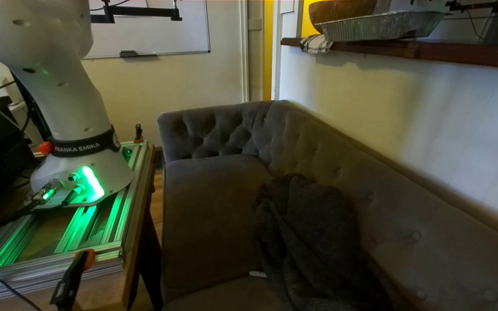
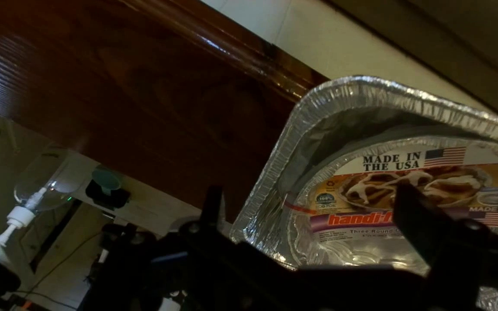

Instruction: Move the foil container to the right

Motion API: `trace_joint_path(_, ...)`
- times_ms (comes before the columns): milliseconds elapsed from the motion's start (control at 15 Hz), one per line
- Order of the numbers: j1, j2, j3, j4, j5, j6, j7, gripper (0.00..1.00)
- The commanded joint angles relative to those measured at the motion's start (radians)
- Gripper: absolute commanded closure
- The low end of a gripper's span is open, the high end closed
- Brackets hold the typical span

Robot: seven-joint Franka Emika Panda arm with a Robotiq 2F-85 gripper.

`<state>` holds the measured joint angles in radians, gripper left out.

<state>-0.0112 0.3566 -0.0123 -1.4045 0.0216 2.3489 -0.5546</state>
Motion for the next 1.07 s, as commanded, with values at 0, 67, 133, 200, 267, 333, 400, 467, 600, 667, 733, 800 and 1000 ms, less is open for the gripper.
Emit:
trace_joint_path(0, -0.023, 0.002, 0.029, 0.006, -0.015, -0.003, 0.008, 0.0)
trace_joint_path(67, -0.021, 0.017, 0.026, 0.024, -0.018, -0.009, 0.019, 0.0)
trace_joint_path(133, -0.023, 0.039, 0.031, 0.051, -0.018, -0.007, 0.007, 0.0)
trace_joint_path(200, -0.022, 0.053, 0.035, 0.066, -0.013, -0.006, 0.014, 0.0)
trace_joint_path(267, -0.021, 0.074, 0.039, 0.087, -0.017, -0.005, 0.013, 0.0)
trace_joint_path(333, -0.021, 0.082, 0.042, 0.096, -0.016, -0.003, 0.013, 0.0)
trace_joint_path(400, -0.021, 0.102, 0.044, 0.117, -0.017, -0.006, 0.02, 0.0)
trace_joint_path(467, -0.022, 0.116, 0.045, 0.131, -0.018, -0.005, 0.023, 0.0)
trace_joint_path(600, -0.026, 0.144, 0.049, 0.162, -0.015, -0.011, 0.026, 0.0)
trace_joint_path(667, -0.033, 0.155, 0.056, 0.176, -0.005, -0.013, 0.015, 0.0)
trace_joint_path(733, -0.037, 0.166, 0.057, 0.189, -0.004, -0.018, 0.016, 0.0)
trace_joint_path(800, -0.043, 0.177, 0.061, 0.201, -0.002, -0.022, 0.013, 0.0)
trace_joint_path(1000, -0.072, 0.204, 0.088, 0.227, 0.03, -0.024, -0.01, 0.0)
